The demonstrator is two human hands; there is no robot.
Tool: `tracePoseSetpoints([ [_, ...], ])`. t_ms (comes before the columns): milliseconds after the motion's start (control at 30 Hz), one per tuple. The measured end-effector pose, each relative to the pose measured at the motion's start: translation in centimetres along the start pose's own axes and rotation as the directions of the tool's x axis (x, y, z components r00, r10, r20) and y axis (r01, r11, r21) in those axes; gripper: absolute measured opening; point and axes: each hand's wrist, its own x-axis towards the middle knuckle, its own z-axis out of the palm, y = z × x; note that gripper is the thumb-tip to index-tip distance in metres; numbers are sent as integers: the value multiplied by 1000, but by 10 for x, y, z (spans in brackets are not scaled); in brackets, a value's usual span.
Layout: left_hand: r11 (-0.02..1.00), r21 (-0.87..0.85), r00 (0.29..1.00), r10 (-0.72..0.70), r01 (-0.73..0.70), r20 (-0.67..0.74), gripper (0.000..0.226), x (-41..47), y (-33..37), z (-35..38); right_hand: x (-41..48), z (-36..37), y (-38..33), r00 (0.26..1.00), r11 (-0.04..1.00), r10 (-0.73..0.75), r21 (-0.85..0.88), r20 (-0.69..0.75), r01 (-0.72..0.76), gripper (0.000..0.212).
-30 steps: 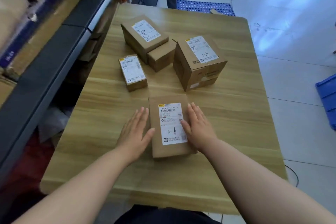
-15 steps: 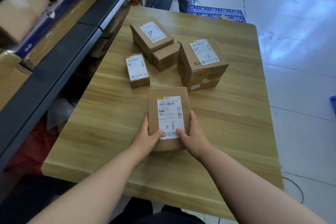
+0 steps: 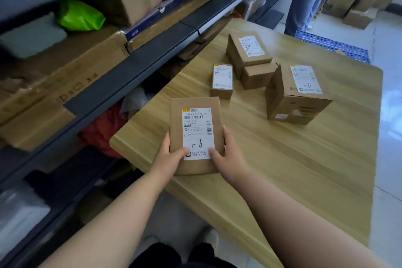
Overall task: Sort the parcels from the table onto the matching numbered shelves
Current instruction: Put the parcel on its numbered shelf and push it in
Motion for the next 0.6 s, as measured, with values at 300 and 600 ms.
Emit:
tracePoseSetpoints([
  [300,981,-194,974,-66,23,-218,73,-76,-40,-120,-34,105,-68,956,973,-128,-154,266,173,72],
  [600,942,-329,856,-112,-71,-505,75,-221,-104,-269,-141,262,-134,808,941,-285,-10,516,338,69],
])
